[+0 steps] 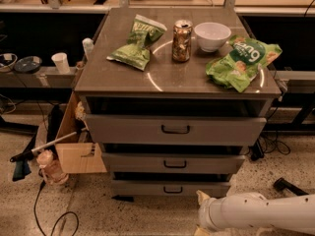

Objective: Open bottom drawer

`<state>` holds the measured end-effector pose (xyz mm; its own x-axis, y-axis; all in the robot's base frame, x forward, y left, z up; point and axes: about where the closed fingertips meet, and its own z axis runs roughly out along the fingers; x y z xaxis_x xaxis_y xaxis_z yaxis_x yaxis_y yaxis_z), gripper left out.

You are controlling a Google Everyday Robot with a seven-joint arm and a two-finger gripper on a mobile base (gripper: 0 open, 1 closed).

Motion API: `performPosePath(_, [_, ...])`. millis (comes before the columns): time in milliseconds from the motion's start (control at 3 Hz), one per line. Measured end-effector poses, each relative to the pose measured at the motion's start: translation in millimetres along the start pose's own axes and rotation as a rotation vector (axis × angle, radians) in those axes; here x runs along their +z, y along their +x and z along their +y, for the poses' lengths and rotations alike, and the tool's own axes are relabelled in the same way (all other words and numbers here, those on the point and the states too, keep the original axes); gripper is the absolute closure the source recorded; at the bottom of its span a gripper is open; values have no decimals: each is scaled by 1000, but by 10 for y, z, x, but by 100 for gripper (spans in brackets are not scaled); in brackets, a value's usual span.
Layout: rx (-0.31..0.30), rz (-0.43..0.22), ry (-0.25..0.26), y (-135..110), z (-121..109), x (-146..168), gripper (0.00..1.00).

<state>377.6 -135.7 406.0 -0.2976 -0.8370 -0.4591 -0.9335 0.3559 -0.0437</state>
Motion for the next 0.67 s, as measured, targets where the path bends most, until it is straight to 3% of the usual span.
performPosePath(667, [-1,-38,26,312,-324,437,0])
